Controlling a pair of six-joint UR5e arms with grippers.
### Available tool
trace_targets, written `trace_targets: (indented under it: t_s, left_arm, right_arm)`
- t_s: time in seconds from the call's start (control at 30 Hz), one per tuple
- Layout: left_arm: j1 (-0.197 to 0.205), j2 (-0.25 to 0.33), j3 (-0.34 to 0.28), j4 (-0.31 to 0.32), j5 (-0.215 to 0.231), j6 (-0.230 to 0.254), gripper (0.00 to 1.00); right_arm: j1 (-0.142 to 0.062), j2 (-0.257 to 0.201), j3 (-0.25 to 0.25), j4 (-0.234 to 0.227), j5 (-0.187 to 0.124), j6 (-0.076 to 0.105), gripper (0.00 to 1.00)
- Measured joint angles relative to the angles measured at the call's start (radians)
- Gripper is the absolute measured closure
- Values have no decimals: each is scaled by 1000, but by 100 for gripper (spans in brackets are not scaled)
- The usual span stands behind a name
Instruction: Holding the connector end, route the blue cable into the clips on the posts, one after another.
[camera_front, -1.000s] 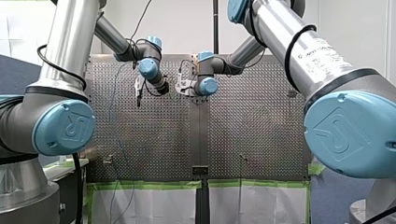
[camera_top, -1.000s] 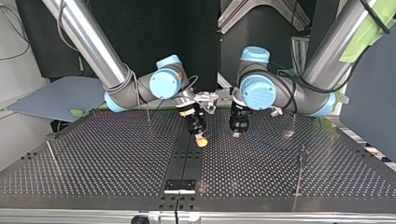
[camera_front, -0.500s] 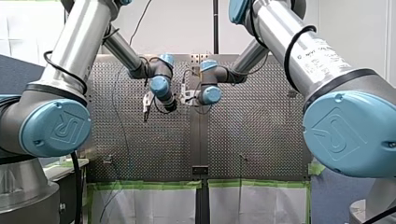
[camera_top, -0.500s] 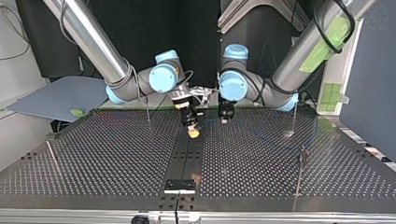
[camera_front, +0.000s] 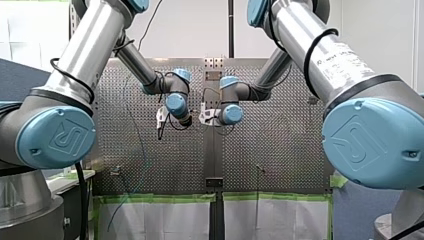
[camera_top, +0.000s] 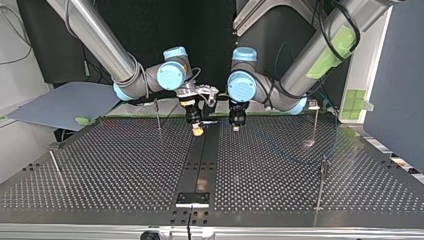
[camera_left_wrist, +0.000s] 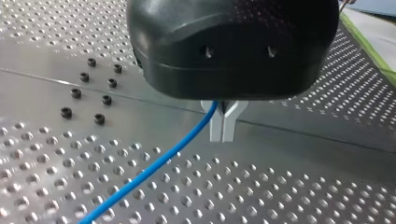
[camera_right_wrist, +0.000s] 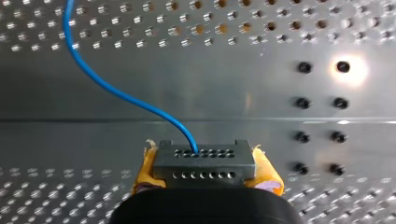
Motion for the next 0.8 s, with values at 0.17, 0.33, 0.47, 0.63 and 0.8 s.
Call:
trace_targets:
  t_s: [0.17,0.33,0.47,0.63,0.8]
  left_arm:
    - [-26,-28,-1,26,-2,4,100]
    - [-51,-74,-1,50,-14,12,100]
    - [-67,-110,-1,83,-30,10,100]
    - [-84,-158,-1,117,-55,9,100]
    - [-97,-172,-1,121,-70,14,100]
  right_arm:
    - [0,0,41,-9,3,0,100]
    - [-3,0,88,-13,4,-2,100]
    - [-7,0,126,-14,6,-4,100]
    - [-14,-1,171,-18,21,-5,100]
    - [-23,-1,218,-45,42,-5,100]
